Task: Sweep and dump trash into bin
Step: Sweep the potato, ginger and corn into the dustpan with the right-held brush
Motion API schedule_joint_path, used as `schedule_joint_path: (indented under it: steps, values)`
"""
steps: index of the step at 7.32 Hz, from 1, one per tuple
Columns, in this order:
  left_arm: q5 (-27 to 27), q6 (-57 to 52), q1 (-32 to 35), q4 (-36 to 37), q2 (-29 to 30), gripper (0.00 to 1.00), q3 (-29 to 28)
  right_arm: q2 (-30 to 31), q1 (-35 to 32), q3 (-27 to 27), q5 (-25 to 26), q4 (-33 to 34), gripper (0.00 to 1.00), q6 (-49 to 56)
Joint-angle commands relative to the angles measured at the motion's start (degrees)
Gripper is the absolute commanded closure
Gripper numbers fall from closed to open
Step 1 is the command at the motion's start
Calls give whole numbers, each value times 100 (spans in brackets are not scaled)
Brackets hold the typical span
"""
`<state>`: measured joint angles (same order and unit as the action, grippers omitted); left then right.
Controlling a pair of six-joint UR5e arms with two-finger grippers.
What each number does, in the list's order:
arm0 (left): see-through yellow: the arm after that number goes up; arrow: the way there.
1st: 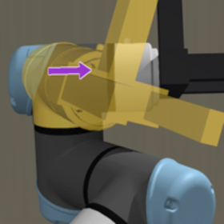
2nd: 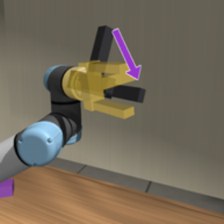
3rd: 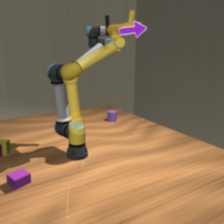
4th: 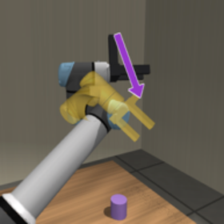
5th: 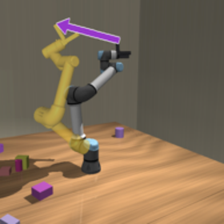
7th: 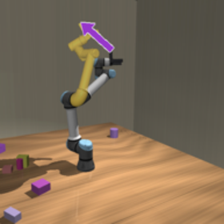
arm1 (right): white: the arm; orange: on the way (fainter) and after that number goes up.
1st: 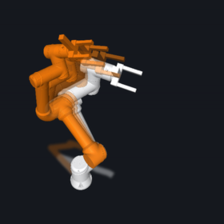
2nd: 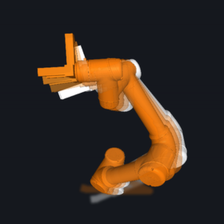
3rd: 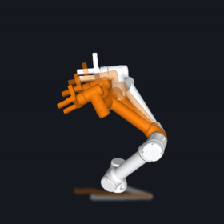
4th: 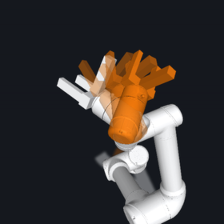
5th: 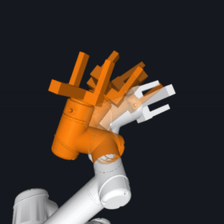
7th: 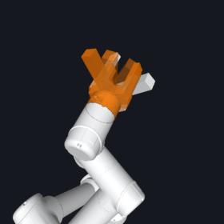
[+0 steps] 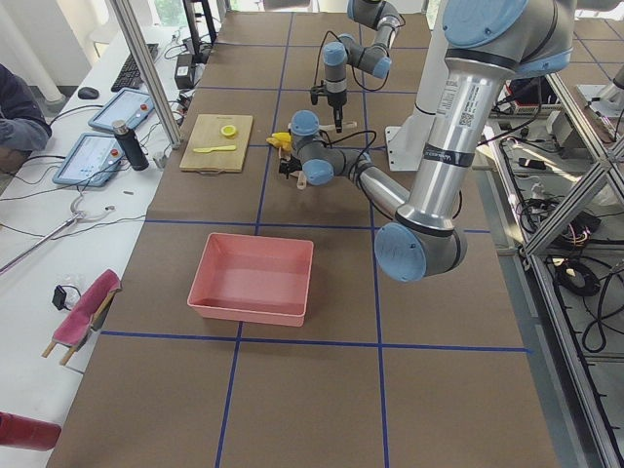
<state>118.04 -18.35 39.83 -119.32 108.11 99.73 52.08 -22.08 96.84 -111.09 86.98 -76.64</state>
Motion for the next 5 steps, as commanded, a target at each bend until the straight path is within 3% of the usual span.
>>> schedule_joint_path:
  steps: [1, 2, 5]
  values:
    - [9, 7, 7, 14, -9, 7, -24, -215, 37, -95, 61, -190, 100, -263]
    - [18, 15, -2, 41, -9, 11, -68, -216, 72, -156, 70, -547, 100, -516]
    - [422, 331, 7, 32, -18, 47, -130, -224, 90, -218, 70, -1375, 100, -1071]
